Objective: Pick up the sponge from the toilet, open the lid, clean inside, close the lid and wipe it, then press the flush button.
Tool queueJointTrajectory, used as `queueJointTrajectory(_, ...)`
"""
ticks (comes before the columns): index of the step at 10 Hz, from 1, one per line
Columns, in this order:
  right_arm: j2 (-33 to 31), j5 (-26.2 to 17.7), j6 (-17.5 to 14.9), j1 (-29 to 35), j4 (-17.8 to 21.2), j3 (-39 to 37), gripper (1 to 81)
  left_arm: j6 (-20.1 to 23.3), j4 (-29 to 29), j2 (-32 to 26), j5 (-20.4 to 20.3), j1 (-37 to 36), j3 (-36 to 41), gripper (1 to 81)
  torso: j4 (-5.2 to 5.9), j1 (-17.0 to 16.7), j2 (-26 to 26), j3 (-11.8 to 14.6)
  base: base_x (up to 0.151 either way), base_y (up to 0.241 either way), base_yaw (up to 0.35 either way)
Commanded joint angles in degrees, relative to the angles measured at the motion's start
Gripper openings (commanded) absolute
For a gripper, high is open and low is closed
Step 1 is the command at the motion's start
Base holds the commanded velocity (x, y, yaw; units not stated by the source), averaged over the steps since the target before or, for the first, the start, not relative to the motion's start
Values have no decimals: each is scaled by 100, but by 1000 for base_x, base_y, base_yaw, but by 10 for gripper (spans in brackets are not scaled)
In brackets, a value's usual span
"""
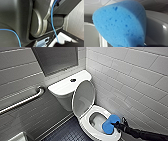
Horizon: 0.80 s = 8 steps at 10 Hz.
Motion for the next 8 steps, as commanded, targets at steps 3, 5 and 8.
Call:
queueJointTrajectory(3, -1147, 422, 88, -414, 162, 1167, 10, 65, 67, 26, 133, 234, 130, 811, 0, 0, 0, 0, 0, 0, 0)
queueJointTrajectory(5, -1604, 843, 79, -870, 144, 1720, 10, 74, 85, 105, 151, 242, 95, 811, 0, 0, 0, 0, 0, 0, 0)
queueJointTrajectory(8, -1869, 1099, -26, -1346, 117, 2319, 10, 82, 93, 264, 142, 242, -116, 811, 0, 0, -2, 0, 0, 0, 0)
